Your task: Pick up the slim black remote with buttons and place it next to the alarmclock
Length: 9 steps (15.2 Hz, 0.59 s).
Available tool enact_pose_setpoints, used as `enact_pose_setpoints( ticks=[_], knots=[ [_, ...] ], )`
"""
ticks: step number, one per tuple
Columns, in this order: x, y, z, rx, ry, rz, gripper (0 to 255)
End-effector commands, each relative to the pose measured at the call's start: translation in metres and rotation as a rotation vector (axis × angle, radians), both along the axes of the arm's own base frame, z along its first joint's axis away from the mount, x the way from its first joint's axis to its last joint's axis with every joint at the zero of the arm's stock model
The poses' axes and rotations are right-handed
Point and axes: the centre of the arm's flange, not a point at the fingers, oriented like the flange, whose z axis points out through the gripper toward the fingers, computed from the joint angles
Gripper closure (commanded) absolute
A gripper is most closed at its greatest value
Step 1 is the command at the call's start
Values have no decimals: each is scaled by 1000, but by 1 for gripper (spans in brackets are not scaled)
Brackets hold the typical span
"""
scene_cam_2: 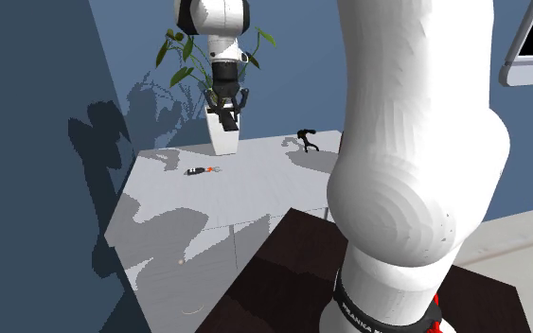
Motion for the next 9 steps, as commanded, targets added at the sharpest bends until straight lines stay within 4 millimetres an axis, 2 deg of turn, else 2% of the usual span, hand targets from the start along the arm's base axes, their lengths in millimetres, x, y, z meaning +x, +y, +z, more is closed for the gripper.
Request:
enact_pose_setpoints(
  ticks=[1, 8, 9],
  knots=[
    [-1, -1, 11, 0, 0, 0, 255],
    [-1, -1, 44, 0, 0, 0, 255],
    [-12, -8, 44, 0, 0, 0, 255]
  ],
)
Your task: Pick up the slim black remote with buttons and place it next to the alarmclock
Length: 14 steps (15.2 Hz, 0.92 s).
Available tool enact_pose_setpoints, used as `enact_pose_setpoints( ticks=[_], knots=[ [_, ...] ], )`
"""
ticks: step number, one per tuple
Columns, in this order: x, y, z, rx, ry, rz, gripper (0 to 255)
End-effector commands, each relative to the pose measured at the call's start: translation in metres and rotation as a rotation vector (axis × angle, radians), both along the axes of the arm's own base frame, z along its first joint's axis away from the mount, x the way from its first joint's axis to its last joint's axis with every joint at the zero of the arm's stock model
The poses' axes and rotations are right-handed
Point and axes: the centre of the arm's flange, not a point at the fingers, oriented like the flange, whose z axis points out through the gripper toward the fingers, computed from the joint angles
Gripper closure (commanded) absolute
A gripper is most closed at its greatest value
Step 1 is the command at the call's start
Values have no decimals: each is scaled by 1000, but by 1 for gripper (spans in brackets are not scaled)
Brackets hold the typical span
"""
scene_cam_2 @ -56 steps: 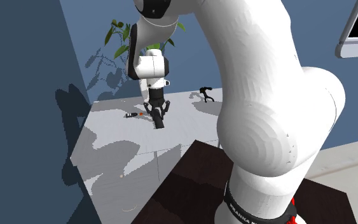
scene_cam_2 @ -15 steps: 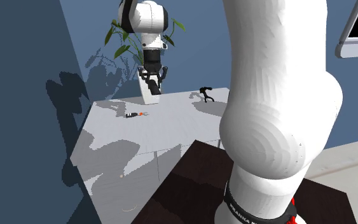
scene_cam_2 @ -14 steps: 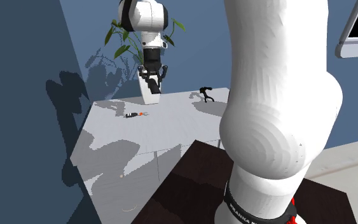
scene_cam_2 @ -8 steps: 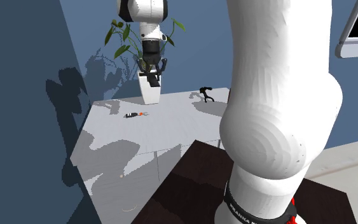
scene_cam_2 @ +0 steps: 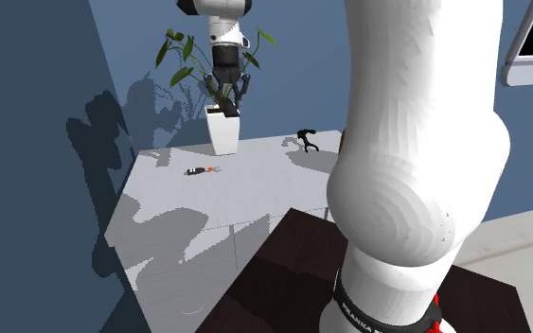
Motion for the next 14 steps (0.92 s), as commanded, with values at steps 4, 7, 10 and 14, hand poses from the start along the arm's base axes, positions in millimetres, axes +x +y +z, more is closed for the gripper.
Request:
enact_pose_setpoints(
  ticks=[4, 7, 10, 14],
  knots=[
    [-52, -32, 2, 0, 0, 0, 255],
    [-86, -52, 2, 0, 0, 0, 255],
    [-120, -73, 2, 0, 0, 0, 255],
    [-166, -100, 2, 0, 0, 0, 255]
  ],
)
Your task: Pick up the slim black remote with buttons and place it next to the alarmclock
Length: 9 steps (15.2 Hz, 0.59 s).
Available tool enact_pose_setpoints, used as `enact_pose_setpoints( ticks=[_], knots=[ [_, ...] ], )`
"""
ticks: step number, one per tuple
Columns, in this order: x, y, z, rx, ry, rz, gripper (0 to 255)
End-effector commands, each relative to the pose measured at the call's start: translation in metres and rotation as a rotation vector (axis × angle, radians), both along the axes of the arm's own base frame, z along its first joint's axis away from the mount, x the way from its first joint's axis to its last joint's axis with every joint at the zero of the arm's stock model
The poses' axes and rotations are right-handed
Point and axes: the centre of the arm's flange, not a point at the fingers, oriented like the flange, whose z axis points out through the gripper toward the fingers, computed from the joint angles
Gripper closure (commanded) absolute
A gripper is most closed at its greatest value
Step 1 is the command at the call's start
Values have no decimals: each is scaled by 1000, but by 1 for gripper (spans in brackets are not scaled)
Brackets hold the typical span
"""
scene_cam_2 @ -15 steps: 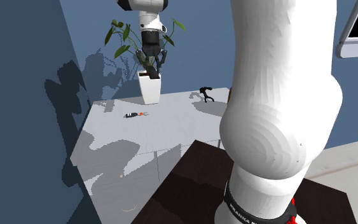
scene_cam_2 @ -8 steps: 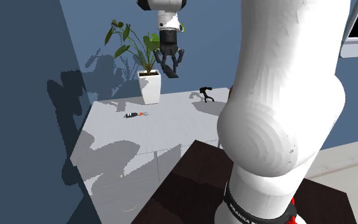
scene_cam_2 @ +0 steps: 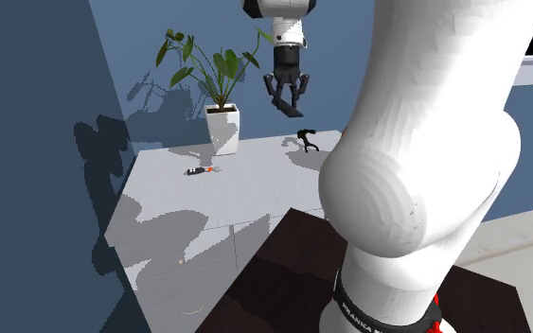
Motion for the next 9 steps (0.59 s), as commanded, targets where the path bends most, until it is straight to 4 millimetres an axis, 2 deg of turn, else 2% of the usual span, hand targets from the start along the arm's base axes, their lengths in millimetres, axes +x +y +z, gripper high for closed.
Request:
enact_pose_setpoints(
  ticks=[1, 9],
  knots=[
    [-24, -16, 3, 0, 0, 1, 255],
    [-114, -70, 3, 0, 0, 1, 255]
  ],
)
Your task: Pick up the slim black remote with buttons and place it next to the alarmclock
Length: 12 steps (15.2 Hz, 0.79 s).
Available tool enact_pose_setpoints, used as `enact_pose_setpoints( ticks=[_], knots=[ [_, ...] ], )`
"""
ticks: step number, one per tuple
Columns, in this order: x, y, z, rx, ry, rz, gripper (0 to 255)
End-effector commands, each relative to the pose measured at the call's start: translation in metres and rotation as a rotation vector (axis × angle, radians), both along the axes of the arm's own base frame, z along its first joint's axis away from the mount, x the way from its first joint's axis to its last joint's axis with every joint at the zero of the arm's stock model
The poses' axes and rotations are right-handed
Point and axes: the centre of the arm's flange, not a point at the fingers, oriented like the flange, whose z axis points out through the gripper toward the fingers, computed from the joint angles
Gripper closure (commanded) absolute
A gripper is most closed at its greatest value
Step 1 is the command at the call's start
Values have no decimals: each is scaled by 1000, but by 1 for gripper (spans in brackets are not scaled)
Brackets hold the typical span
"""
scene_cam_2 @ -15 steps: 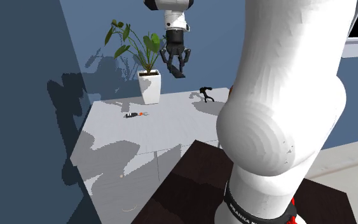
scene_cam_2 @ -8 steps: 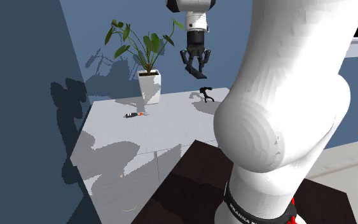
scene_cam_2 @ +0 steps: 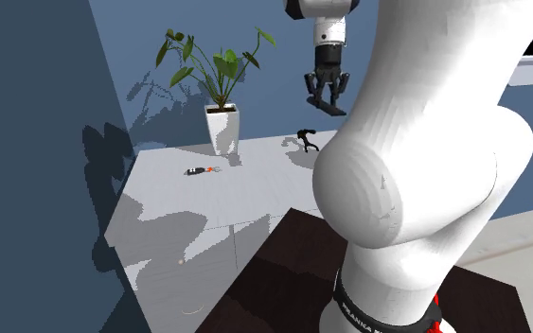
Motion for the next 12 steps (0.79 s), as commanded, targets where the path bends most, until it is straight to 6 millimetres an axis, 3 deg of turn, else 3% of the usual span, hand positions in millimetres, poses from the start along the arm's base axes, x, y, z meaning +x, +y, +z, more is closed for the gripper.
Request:
enact_pose_setpoints(
  ticks=[1, 4, 12],
  knots=[
    [-21, -13, 0, 0, 0, 2, 255],
    [-62, -38, 0, 0, 0, 2, 255],
    [-62, -38, -42, 0, 0, 2, 255]
  ],
)
